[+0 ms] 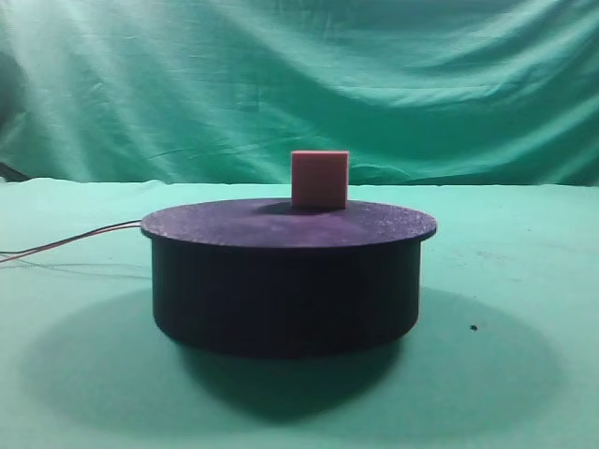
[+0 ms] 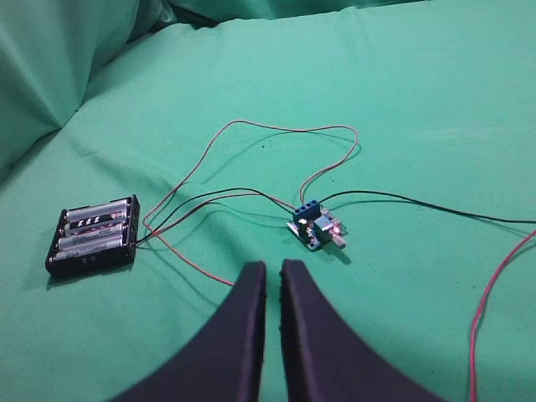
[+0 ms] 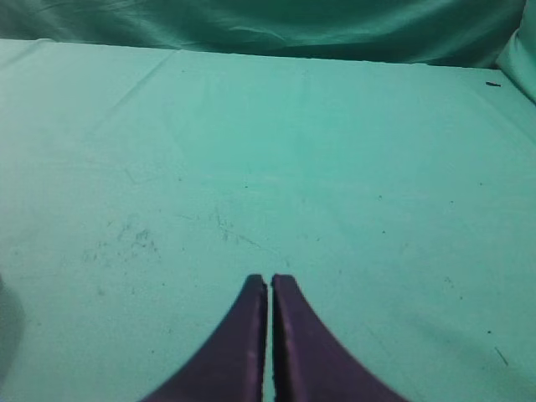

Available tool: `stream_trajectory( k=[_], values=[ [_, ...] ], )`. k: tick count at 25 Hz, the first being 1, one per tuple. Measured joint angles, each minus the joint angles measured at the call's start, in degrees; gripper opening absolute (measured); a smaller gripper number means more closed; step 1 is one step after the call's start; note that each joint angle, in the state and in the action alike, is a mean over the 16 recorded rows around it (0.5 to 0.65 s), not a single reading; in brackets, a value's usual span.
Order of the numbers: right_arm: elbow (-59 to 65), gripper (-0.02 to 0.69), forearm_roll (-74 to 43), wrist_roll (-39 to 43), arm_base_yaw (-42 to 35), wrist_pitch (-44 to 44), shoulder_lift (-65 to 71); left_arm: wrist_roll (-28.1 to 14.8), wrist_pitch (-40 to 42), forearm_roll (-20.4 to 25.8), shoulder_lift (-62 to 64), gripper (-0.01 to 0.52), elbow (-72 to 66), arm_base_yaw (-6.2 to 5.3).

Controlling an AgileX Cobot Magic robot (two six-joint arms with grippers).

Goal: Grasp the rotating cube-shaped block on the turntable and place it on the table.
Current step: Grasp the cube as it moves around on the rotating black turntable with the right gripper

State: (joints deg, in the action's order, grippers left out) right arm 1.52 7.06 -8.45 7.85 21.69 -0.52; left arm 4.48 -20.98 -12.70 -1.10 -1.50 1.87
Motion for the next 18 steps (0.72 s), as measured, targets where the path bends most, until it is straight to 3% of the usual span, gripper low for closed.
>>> stream_trajectory(
  k=[11,18],
  values=[
    [0.0,0.000,0.1,0.0,0.0,-0.6,0.0,0.0,0.0,0.0,0.0,0.000,0.0,0.00],
    [0.0,0.000,5.2,0.4,0.0,-9.5,0.0,0.0,0.0,0.0,0.0,0.000,0.0,0.00]
  ],
)
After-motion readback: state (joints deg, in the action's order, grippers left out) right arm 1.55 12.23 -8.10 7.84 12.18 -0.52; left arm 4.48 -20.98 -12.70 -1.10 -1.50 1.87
